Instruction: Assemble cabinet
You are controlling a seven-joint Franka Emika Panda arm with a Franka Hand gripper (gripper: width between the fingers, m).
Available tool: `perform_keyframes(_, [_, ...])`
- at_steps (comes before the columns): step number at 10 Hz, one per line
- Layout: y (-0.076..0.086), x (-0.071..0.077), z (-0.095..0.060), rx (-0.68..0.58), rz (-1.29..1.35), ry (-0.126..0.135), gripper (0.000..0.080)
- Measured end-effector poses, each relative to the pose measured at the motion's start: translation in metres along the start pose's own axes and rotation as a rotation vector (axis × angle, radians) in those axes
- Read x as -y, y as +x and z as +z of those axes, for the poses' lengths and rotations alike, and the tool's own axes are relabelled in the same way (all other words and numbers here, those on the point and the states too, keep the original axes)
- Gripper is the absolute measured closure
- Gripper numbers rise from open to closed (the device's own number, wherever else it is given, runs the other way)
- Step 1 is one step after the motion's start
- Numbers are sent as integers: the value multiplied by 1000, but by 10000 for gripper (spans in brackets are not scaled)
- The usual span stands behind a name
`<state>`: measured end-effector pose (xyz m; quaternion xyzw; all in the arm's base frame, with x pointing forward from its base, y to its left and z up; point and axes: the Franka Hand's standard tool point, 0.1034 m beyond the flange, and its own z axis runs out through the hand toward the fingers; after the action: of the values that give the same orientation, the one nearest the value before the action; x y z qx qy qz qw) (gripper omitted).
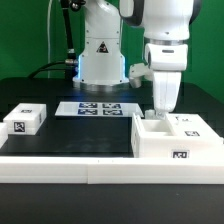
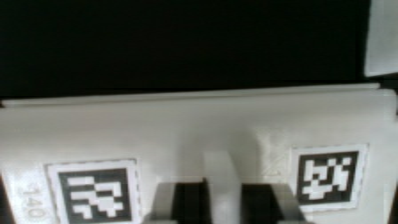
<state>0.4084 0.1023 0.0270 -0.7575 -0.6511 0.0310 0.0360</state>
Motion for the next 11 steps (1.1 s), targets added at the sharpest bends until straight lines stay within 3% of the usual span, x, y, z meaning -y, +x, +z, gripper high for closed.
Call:
perform_keyframes(3, [-4,-3,-27,30,6,-9,731])
perform_keyframes(11, [-25,-34,-44,32,26,-22,731])
